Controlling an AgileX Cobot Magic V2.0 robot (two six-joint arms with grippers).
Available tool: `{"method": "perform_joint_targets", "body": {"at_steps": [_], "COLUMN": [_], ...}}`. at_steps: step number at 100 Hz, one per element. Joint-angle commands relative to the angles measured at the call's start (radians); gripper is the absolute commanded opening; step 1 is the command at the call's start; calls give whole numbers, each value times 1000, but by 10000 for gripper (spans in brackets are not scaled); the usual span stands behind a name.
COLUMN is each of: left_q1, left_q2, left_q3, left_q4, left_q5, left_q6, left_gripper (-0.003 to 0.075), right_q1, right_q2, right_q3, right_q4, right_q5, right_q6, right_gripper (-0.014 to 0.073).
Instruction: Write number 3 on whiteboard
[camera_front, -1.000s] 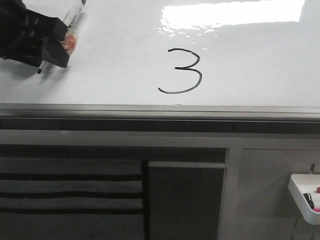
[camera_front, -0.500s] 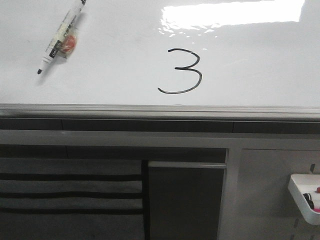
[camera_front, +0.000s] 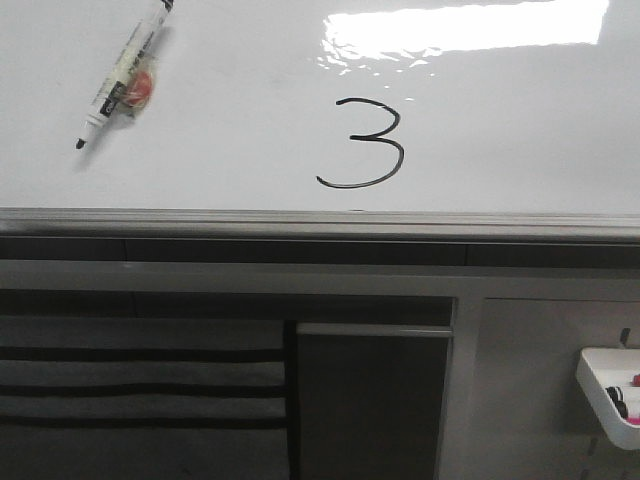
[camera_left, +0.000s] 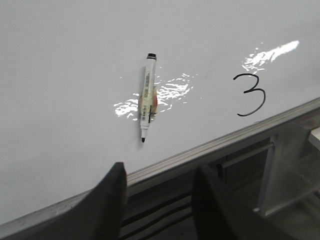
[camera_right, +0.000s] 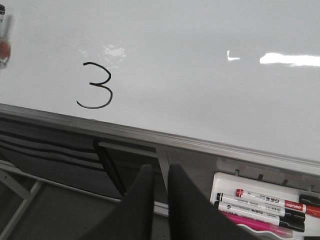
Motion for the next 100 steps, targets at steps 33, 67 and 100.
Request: {"method": "perform_joint_targets", "body": {"at_steps": [33,67,100], "left_q1": [5,5,54], "left_q2": [-107,-107,-197], "left_q3": [241,304,382], "left_q4": [-73,-114,4], "left_q5": [-511,-534,-540], "left_q6": [-96,-96,-90], "left_gripper": [-18,-18,-18], "right_q1": [-4,-4,-4], "right_q2": [-75,-75,-75], "right_q3": [114,116,116], "right_q4": [-9,-9,-9], "right_q5": [-366,-366,-366], "right_q6": [11,11,11], "right_gripper": [-68,-68,-68]}}
